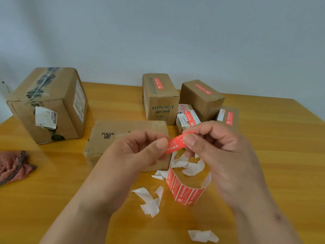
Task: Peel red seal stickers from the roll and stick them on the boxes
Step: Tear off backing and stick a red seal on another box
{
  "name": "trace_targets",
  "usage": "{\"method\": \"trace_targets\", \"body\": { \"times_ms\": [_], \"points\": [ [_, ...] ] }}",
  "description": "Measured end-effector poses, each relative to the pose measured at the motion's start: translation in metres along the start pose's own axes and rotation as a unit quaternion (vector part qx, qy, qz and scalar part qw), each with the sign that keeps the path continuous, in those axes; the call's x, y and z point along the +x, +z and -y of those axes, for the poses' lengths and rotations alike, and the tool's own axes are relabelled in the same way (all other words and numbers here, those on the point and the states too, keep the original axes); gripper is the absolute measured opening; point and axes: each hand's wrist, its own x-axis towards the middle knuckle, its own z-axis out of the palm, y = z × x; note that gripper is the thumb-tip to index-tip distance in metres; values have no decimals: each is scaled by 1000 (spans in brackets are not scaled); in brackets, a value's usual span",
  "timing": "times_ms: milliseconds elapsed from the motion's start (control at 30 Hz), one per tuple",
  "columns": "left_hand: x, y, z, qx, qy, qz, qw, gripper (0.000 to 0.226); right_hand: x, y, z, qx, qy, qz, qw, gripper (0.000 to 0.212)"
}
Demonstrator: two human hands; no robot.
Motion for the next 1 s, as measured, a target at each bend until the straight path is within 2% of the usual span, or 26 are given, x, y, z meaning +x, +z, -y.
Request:
{"method": "trace_targets", "body": {
  "times_ms": [100,233,367,433,500,600,800,833,933,967,1000],
  "points": [
    [0,1,1,-39,-2,-29,999,14,1,0,-3,-18,21,-37,999,5],
    [1,1,2,-9,4,-69,998,15,2,6,-6,-95,23,-79,992,12],
    [0,-2,-2,38,-5,-89,995,17,2,11,-9,-119,8,-111,987,15],
    [1,-4,-6,84,-13,-93,992,26,2,14,-10,-140,-14,-120,983,17],
    [2,-8,-11,139,-14,-103,985,23,3,19,-12,-161,-29,-124,979,17],
    [5,-15,-15,208,-5,-119,971,6,7,27,-16,-207,-35,-122,970,16],
    [10,-36,-24,292,-23,-121,948,12,16,46,-15,-202,-7,-87,975,18],
    [11,-40,-25,309,-24,-121,943,13,19,50,-13,-200,-1,-78,977,24],
    [17,-56,-28,336,-33,-120,934,16,30,55,-10,-174,68,-37,982,60],
    [19,-62,-29,327,-36,-115,937,16,34,56,-9,-175,85,-27,981,58],
    [22,-67,-29,308,-38,-110,944,15,39,56,-9,-184,84,-21,979,44]
  ]
}}
